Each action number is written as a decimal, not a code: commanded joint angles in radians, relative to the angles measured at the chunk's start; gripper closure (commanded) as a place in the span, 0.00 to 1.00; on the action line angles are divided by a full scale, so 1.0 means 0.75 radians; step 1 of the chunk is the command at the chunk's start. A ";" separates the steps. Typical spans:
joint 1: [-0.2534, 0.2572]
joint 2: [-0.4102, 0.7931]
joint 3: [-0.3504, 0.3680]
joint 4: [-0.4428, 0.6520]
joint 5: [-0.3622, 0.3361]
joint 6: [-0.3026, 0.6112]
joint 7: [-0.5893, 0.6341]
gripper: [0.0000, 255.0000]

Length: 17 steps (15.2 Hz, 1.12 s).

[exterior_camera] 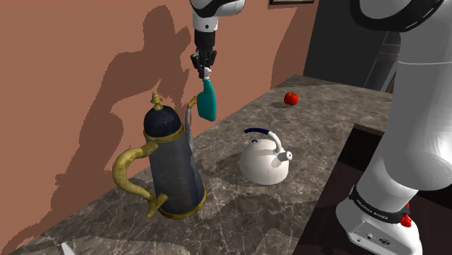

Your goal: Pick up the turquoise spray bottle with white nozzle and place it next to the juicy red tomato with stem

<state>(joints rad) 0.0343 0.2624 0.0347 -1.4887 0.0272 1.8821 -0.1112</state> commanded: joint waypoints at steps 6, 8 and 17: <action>-0.016 -0.027 -0.008 0.061 0.005 -0.089 -0.021 1.00; -0.050 -0.091 -0.025 -0.026 0.017 -0.068 -0.075 1.00; -0.190 -0.308 -0.130 -0.304 0.057 -0.020 -0.330 1.00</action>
<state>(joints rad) -0.0968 0.0505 -0.0536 -1.6884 0.0670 1.8586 -0.3360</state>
